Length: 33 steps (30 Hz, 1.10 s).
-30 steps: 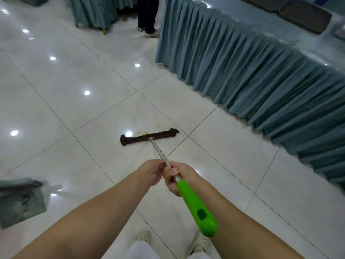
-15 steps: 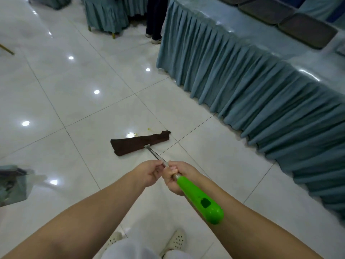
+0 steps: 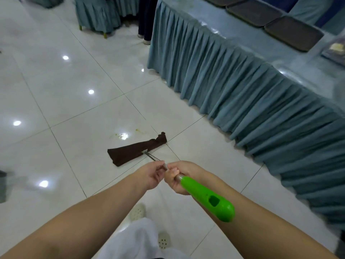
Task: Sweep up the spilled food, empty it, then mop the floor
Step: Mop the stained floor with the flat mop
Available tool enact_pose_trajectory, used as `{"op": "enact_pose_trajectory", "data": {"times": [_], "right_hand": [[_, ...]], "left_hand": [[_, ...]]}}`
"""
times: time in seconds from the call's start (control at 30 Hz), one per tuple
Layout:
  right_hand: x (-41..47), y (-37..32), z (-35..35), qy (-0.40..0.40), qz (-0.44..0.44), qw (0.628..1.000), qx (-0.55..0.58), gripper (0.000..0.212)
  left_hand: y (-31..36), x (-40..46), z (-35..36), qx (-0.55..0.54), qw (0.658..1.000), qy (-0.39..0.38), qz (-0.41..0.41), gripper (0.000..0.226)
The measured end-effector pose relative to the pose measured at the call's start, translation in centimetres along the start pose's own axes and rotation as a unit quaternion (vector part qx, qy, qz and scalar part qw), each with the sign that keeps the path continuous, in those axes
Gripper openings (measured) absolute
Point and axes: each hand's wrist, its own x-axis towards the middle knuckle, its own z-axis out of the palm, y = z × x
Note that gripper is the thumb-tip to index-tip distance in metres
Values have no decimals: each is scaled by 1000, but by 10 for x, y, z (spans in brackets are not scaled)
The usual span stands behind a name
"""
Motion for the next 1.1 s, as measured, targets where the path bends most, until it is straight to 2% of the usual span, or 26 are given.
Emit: {"op": "enact_pose_trajectory", "data": {"times": [0.37,0.53,0.7,0.8,1.1], "right_hand": [[30,-100,34,-4,39,994,-105,27],[50,-158,65,12,66,989,-131,29],[71,-204,100,9,71,987,-143,19],[81,-229,118,35,87,986,-137,23],[104,-270,157,61,98,973,-199,25]], "left_hand": [[82,61,26,-32,999,-12,-14,19],[138,97,41,-81,996,-12,-39,5],[192,126,50,-181,981,-15,-70,20],[221,142,52,-231,970,-6,-71,13],[270,171,50,-221,973,14,-63,15]]}}
